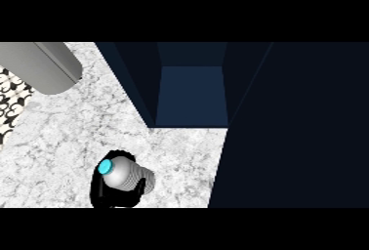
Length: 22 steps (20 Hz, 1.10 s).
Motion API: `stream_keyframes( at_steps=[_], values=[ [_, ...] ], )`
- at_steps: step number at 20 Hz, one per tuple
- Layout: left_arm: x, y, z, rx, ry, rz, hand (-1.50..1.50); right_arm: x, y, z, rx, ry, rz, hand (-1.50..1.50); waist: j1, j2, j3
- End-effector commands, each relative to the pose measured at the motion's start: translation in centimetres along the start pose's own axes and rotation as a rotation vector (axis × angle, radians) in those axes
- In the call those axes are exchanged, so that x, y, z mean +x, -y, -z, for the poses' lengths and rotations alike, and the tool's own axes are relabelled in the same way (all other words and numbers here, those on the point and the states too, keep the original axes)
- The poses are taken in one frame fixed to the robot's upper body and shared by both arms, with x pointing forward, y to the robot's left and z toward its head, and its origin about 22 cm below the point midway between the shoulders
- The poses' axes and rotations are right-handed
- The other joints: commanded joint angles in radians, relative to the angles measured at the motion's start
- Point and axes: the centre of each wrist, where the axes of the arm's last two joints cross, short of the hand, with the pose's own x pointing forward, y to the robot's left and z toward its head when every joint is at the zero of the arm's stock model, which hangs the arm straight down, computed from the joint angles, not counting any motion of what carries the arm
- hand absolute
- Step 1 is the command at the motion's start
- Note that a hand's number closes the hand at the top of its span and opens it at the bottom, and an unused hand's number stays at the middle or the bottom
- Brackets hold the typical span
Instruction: Pick up the bottled water, place it into the cabinet and close the cabinet
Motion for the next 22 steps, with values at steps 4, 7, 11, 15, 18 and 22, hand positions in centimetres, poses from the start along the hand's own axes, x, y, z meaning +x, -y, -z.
stream_keyframes(
  at_steps=[4, 7, 11, 15, 18, 22],
  values=[
    [4.6, 3.8, 0.1, -0.039, 0.012, -0.022, 1.5, 1.6, 0.0, -0.5, -0.02, 0.071, -0.05, -1.5, 0.001, 0.001, 0.0],
    [6.2, 4.8, 1.1, -0.043, 0.048, 0.006, 1.5, 1.3, -0.3, -1.3, -0.031, 0.071, -0.036, -1.5, -0.006, 0.0, 0.0],
    [7.8, 7.8, 3.3, -0.066, 0.056, 0.006, 1.5, 2.8, 1.2, -1.9, -0.006, 0.063, -0.046, -1.5, -0.01, 0.002, 0.0],
    [9.4, 10.5, 3.4, -0.059, 0.064, 0.033, 1.5, 1.9, 0.0, -1.4, -0.029, 0.07, -0.032, -1.5, -0.008, 0.001, 0.0],
    [10.0, 10.7, 5.8, -0.068, 0.033, 0.033, 1.5, 3.0, 1.0, -2.0, -0.016, 0.051, -0.042, -1.5, -0.01, 0.003, 0.0],
    [9.2, 14.1, 6.3, -0.097, 0.072, 0.071, 1.5, 1.1, -0.3, -1.7, -0.032, 0.059, -0.045, -1.5, -0.014, 0.003, -0.001]
  ],
)
